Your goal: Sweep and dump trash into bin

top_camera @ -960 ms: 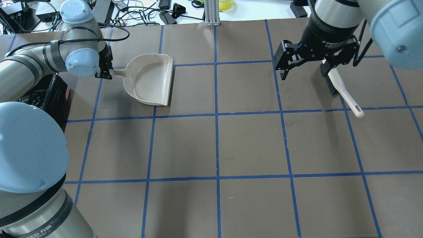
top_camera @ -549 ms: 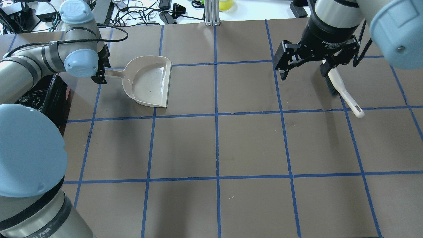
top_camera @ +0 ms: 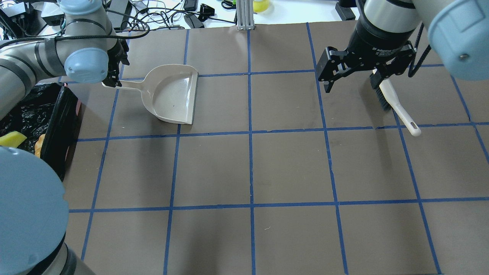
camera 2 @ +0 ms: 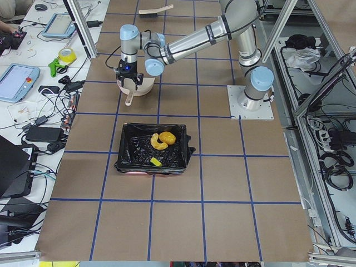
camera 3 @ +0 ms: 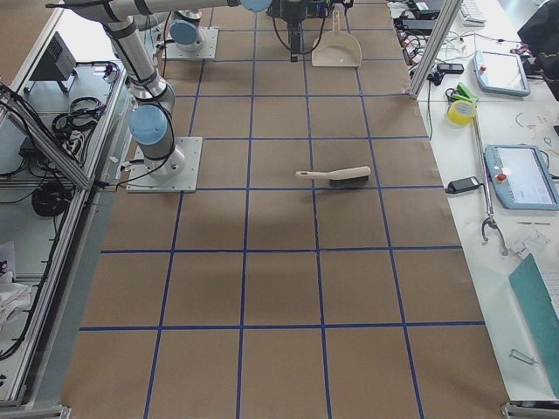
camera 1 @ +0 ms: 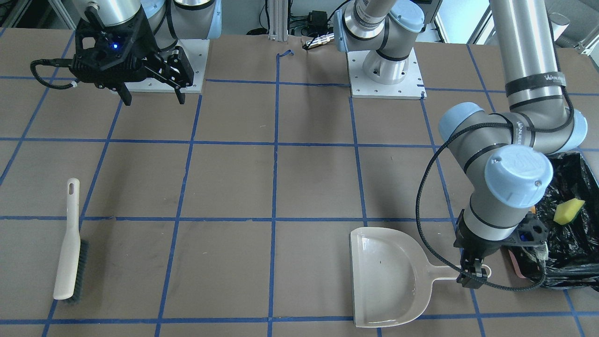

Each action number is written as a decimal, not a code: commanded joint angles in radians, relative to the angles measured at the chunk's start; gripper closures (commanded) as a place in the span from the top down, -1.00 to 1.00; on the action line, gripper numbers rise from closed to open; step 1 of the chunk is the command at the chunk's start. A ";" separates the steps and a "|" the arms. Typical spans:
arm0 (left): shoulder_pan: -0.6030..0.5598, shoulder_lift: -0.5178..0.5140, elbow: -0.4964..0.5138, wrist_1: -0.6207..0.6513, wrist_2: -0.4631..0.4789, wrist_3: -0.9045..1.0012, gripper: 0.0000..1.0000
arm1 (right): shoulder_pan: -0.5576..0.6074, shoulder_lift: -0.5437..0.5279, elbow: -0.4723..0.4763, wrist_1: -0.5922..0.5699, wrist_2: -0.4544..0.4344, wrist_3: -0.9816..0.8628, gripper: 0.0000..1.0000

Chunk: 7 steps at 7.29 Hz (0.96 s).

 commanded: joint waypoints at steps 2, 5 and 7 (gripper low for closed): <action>-0.021 0.147 -0.002 -0.178 -0.176 0.296 1.00 | 0.000 0.001 0.000 0.000 0.000 0.000 1.00; -0.073 0.278 -0.015 -0.249 -0.176 0.680 1.00 | 0.000 0.001 0.000 0.000 0.000 0.000 1.00; -0.111 0.326 -0.051 -0.344 -0.161 0.738 1.00 | 0.000 0.001 0.000 0.000 0.000 0.000 1.00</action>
